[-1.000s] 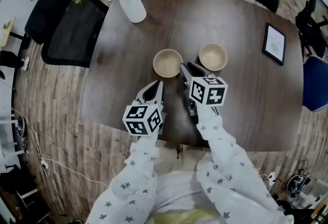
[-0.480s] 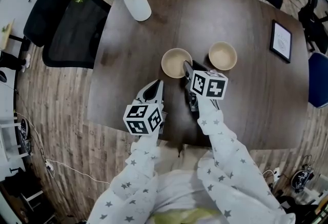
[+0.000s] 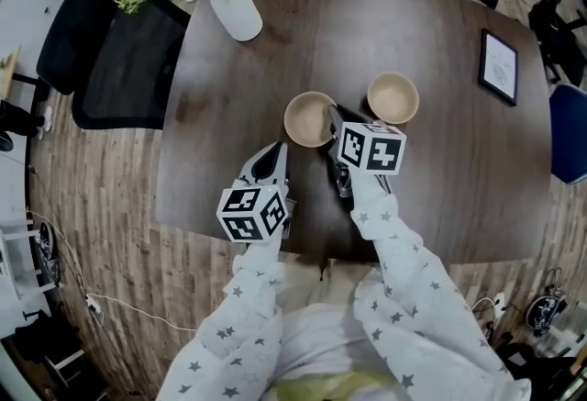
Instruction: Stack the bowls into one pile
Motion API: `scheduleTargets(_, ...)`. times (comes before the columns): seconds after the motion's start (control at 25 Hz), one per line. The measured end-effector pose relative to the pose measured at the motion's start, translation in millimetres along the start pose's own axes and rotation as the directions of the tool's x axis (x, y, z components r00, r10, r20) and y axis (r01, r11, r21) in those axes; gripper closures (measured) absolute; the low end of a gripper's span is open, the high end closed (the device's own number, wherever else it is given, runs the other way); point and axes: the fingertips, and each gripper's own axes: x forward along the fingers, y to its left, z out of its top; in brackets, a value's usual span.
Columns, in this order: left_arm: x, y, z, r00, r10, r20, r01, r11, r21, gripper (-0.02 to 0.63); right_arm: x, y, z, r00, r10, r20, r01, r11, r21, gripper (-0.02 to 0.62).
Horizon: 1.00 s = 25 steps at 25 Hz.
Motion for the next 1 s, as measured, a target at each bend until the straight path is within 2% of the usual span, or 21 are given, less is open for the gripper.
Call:
scheduleTargets(0.16, 2.2, -4.9, 4.0, 1.0, 0.001, 0.009, -0.001, 1.0, -0.007, 0.581, -11.0, -5.3, 10.5, 1.0, -0.002, 0.018, 0.002, 1.0, 0.006, 0.549)
scheduleTargets(0.48, 11.3, -29.5, 8.5, 1.0, -0.02, 0.019, 0.02, 1.0, 0.0, 0.58, -44.6, -18.4, 42.9, 0.991, -0.009, 0.136, 0.002, 0.998, 0.057, 0.549)
scheduleTargets(0.72, 24.7, -52.3, 11.6, 0.998, -0.054, 0.013, 0.054, 0.998, 0.02, 0.58, -69.3, -43.6, 67.8, 0.97, -0.056, 0.236, 0.031, 0.993, 0.11, 0.549)
scheduleTargets(1.0, 42.7, -80.3, 12.8, 0.995, -0.097, -0.004, 0.098, 0.994, 0.05, 0.581, -93.8, -80.5, 84.8, 0.944, -0.115, 0.309, 0.056, 0.979, 0.195, 0.549)
